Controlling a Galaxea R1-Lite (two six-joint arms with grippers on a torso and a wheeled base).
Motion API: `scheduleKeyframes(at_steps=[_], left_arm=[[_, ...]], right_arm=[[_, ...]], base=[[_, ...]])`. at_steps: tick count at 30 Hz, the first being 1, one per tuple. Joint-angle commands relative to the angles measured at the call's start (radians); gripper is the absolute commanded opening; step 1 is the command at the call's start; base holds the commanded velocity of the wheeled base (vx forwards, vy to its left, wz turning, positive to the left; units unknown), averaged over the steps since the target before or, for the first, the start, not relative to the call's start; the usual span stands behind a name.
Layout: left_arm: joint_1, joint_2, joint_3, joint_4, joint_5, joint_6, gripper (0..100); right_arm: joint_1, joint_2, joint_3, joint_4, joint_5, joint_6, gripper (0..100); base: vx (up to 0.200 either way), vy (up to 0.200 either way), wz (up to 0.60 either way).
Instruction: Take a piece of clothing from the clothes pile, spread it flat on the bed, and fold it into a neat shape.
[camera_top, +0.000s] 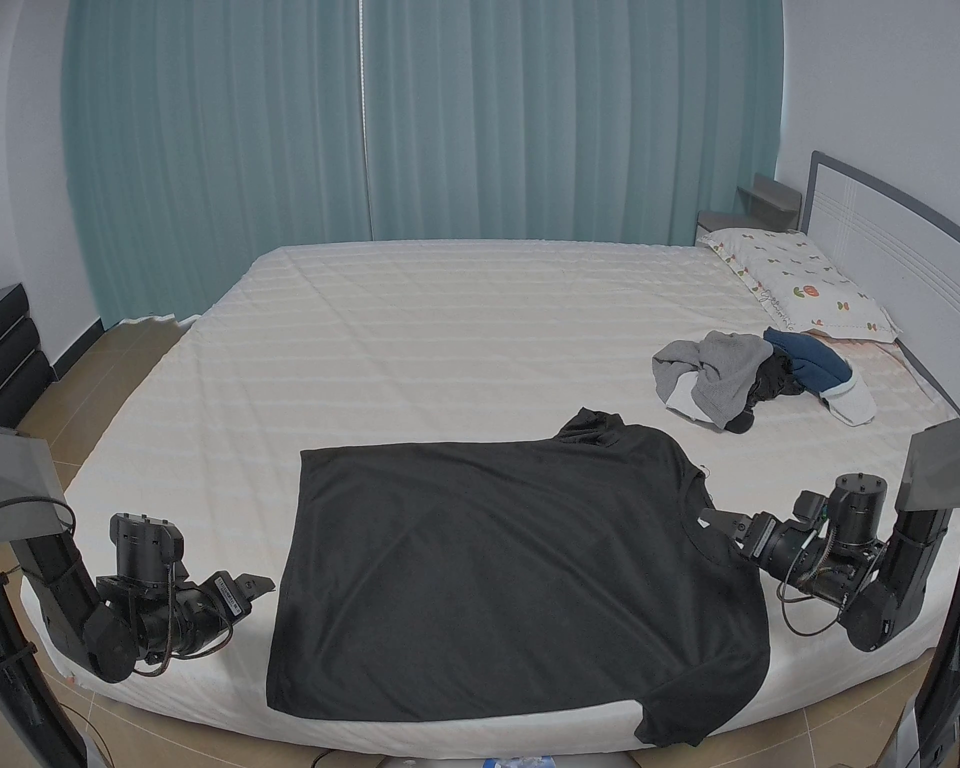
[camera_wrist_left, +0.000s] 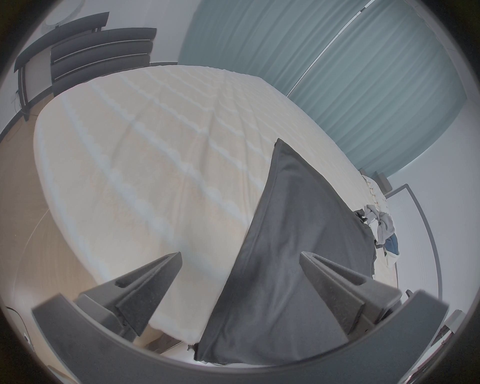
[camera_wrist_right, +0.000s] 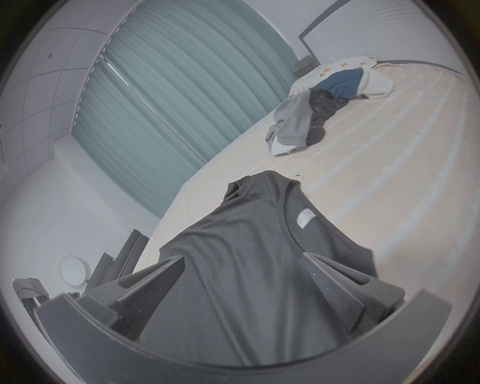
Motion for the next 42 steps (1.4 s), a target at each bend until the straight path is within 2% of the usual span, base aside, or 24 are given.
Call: scheduleKeyframes(at_steps=[1, 3, 5, 6, 7, 8, 13, 16, 19, 24, 25, 28, 42], left_arm=[[0.000, 0.013, -0.007, 0.000, -0.027, -0.004, 100], [0.000, 0.015, -0.010, -0.002, -0.036, -0.028, 100], [0.000, 0.015, -0.011, -0.002, -0.049, -0.042, 100], [0.002, 0.012, -0.016, -0.002, -0.078, -0.073, 100], [0.000, 0.012, -0.016, -0.002, -0.079, -0.076, 100], [0.002, 0.005, -0.021, -0.008, -0.104, -0.108, 100], [0.000, 0.004, -0.019, -0.031, -0.110, -0.145, 100], [0.000, 0.007, -0.013, -0.057, -0.128, -0.147, 100], [-0.001, 0.013, -0.008, -0.060, -0.130, -0.147, 100], [-0.003, 0.013, -0.008, -0.060, -0.130, -0.147, 100], [-0.003, 0.013, -0.008, -0.060, -0.130, -0.145, 100], [-0.003, 0.015, -0.007, -0.060, -0.130, -0.143, 100], [-0.009, 0.016, -0.007, -0.060, -0.130, -0.145, 100]], right_arm=[[0.066, 0.010, -0.353, 0.338, -0.015, -0.003, 100], [0.083, 0.027, -0.514, 0.476, -0.023, -0.001, 100], [0.092, 0.047, -0.586, 0.538, -0.025, -0.001, 100], [0.108, 0.084, -0.701, 0.636, -0.032, -0.003, 100], [0.109, 0.087, -0.708, 0.645, -0.034, -0.003, 100], [0.127, 0.128, -0.811, 0.740, -0.060, -0.004, 100], [0.150, 0.225, -0.986, 0.881, -0.111, -0.017, 100], [0.150, 0.294, -1.090, 0.960, -0.127, -0.073, 100], [0.150, 0.340, -1.156, 0.992, -0.166, -0.110, 100], [0.152, 0.427, -1.256, 1.026, -0.212, -0.176, 100], [0.154, 0.458, -1.285, 1.029, -0.247, -0.205, 100], [0.152, 0.504, -1.339, 1.026, -0.273, -0.233, 100], [0.160, 0.616, -1.563, 1.030, -0.304, -0.244, 100]], base=[[0.000, 0.000, 0.00], [0.000, 0.000, 0.00], [0.000, 0.000, 0.00], [0.000, 0.000, 0.00], [0.000, 0.000, 0.00], [0.000, 0.000, 0.00], [0.000, 0.000, 0.00], [0.000, 0.000, 0.00], [0.200, 0.000, 0.00], [0.000, 0.000, 0.00], [0.000, 0.000, 0.00], [0.000, 0.000, 0.00], [0.000, 0.000, 0.00]])
